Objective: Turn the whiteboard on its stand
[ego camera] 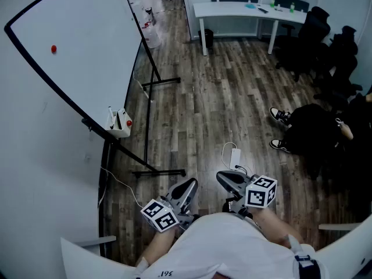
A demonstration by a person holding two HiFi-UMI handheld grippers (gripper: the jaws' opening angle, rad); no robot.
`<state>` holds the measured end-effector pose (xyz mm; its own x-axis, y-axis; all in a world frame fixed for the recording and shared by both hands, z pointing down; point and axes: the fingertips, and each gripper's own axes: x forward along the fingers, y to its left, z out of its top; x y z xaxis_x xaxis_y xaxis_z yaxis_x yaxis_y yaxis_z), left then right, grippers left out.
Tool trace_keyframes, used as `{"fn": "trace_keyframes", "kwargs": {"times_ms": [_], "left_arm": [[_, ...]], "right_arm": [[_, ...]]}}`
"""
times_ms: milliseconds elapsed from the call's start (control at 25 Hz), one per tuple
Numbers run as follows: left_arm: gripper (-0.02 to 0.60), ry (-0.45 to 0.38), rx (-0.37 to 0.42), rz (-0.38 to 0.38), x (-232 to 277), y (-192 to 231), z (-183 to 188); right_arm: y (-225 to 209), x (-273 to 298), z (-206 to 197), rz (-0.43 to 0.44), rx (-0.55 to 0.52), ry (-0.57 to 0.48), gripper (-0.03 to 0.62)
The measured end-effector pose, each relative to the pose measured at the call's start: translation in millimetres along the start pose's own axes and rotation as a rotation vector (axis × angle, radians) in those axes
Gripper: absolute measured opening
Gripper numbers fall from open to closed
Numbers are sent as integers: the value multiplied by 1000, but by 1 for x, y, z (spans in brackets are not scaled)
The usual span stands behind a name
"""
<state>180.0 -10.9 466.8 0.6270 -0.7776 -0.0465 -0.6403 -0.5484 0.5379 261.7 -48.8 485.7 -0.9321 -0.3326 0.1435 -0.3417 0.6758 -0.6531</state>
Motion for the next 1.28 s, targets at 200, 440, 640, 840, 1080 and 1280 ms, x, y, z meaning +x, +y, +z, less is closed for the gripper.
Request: {"fn": "trace_keyframes", "kwargs": {"times_ms": [200,440,640,840,1080,1280], "left_arm": [[9,-11,-49,34,-2,-3,4],[16,-10,-38,38,-4,3,6],[38,-6,-46,49,-5,3,4],[38,-6,-29,21,-5,4,4],[38,-22,-36,63,-13,11,10],[38,-45,-18,98,-32,20,19]], "right_arm": [[1,0,-3,-18,-12,15,26],[2,6,-6,-22,-21,28,26],[2,6,-7,-22,-22,37,26],[1,7,-8,-31,-27,40,26],[10,11,-6,-11,-70,31,28],[23,23,-12,-11,-147,51,29]]}}
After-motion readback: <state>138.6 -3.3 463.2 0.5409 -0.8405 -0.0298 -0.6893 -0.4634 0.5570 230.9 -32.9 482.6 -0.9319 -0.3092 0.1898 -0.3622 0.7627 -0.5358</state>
